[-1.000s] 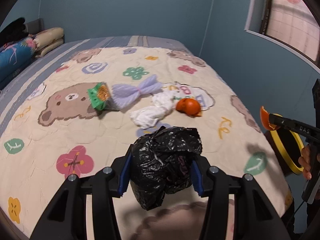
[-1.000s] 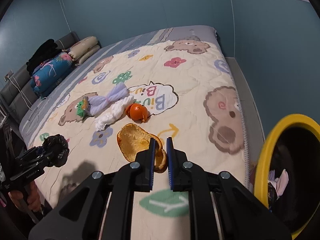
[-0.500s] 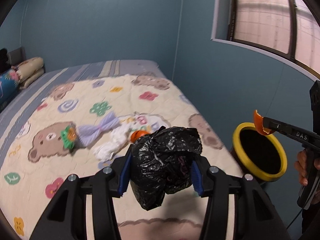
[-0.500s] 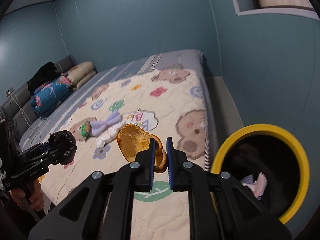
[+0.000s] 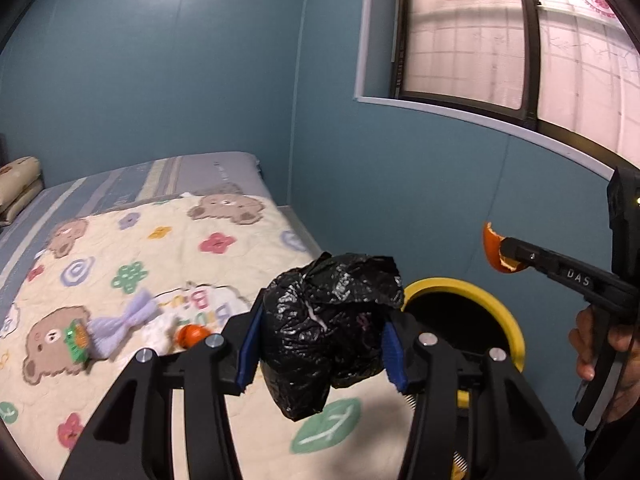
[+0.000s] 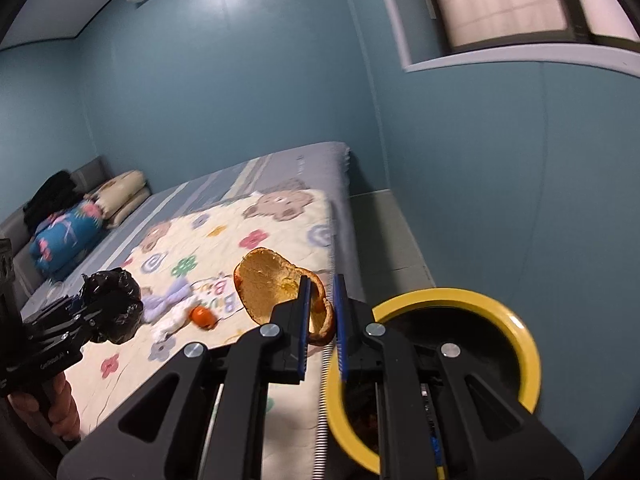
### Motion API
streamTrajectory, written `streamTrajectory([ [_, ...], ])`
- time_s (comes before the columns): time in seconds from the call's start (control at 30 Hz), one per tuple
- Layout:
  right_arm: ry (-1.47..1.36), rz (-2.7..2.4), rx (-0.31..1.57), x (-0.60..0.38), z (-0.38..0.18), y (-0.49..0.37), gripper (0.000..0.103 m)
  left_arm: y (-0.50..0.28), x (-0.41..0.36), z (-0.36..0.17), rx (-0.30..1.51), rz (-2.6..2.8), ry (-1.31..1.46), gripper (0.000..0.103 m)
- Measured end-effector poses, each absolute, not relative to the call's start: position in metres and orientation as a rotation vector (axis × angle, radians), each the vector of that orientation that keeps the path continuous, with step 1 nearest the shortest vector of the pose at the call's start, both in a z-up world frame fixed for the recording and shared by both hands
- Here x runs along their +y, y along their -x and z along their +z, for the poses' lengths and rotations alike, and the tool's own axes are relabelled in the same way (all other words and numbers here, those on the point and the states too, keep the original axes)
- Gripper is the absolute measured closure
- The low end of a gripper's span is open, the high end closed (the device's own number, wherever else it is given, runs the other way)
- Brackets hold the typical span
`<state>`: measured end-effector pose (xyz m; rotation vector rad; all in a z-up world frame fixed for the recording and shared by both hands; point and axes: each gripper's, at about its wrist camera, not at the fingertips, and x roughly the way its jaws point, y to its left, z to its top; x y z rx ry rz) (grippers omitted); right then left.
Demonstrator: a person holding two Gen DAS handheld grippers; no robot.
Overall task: Collect trash
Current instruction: 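Carry the black bag and orange peel over the bin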
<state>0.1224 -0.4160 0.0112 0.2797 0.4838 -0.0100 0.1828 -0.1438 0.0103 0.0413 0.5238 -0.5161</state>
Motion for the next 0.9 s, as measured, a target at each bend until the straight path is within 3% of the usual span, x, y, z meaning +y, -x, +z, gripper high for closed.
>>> streamTrajectory([
  [0.33,-0.351,-0.125,0.516,-0.477,-0.010,-0.129,0.092,-0.209,-0.215,0.000,0.566,-0.617,-0.062,0.056],
  [0.9,-0.421,-0.226,0.618,-0.531,-0.078,-0.153,0.092,-0.254,-0.311,-0.072,0.717,-0.732,-0.091,0.055],
])
